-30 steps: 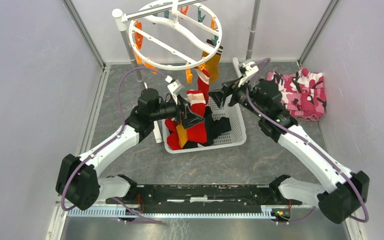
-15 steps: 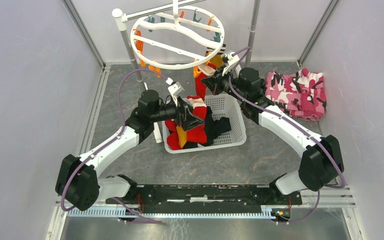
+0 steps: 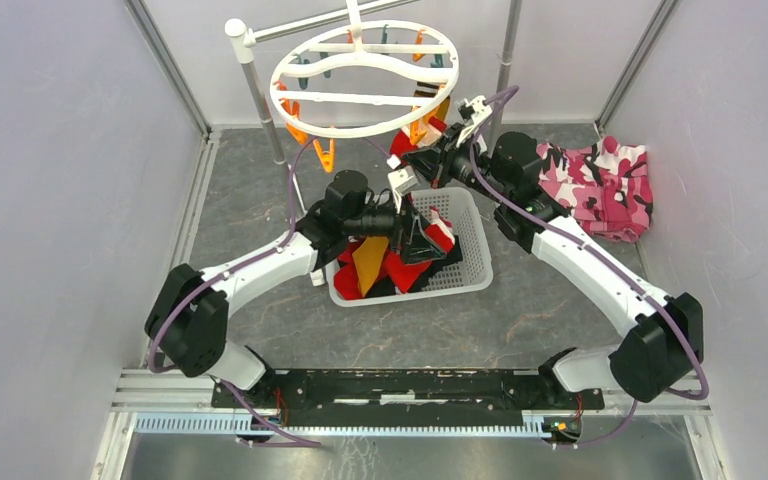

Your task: Remove the socks clipped to the hanger

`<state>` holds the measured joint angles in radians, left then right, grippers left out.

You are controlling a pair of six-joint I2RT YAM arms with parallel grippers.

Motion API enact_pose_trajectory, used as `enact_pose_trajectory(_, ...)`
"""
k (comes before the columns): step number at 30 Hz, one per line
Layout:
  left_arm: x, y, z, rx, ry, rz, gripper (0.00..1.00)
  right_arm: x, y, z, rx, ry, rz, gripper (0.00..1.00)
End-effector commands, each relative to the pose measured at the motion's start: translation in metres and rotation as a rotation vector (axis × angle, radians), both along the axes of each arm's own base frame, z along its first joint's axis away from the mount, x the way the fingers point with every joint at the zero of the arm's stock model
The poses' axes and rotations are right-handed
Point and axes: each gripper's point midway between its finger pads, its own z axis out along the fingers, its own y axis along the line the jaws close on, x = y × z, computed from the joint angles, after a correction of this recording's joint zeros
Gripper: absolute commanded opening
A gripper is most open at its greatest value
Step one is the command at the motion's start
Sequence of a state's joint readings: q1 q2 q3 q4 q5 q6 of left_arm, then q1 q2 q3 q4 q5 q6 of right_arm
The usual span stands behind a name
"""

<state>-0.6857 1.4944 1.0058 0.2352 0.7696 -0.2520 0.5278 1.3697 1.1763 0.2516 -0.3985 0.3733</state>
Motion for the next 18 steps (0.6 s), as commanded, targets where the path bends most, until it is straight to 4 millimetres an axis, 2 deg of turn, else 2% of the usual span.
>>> enact_pose_trajectory(1, 0.003, 0.006, 0.022, -0.003, -0.144, -0.007, 1.0, -0.011, -0.004, 0.019, 0.005, -0.02, 0.017, 0.0)
enact_pose_trajectory(5, -0.017, 0.033, -0.012, 0.131, -0.19, -0.034, 1.0, -0.016, -0.002, 0.016, 0.008, -0.004, 0.043, 0.0)
enact_pose_trajectory(7, -0.021, 0.051, -0.03, 0.211, -0.242, -0.018, 1.0, -0.019, -0.001, 0.016, 0.014, 0.005, 0.057, 0.0)
enact_pose_trajectory(9, -0.017, 0.067, -0.039, 0.276, -0.309, 0.03, 1.0, -0.021, 0.0, 0.013, 0.021, 0.016, 0.068, 0.0)
enact_pose_trajectory(11, -0.021, 0.077, -0.032, 0.284, -0.346, 0.034, 1.0, -0.024, 0.0, 0.011, 0.022, 0.023, 0.075, 0.0)
enact_pose_trajectory(14, -0.033, 0.086, -0.017, 0.203, -0.298, 0.019, 1.0, -0.03, 0.0, 0.006, 0.019, 0.039, 0.092, 0.0)
enact_pose_trajectory(15, -0.034, 0.089, -0.004, 0.157, -0.31, 0.037, 1.0, -0.032, 0.0, 0.002, 0.017, 0.047, 0.097, 0.0)
enact_pose_trajectory(16, -0.035, 0.091, 0.001, 0.138, -0.308, 0.049, 1.0, -0.034, 0.0, 0.001, 0.017, 0.049, 0.1, 0.0)
enact_pose_trajectory(18, -0.034, 0.093, 0.026, 0.069, -0.398, 0.087, 1.0, -0.038, -0.001, -0.005, 0.012, 0.064, 0.105, 0.0)
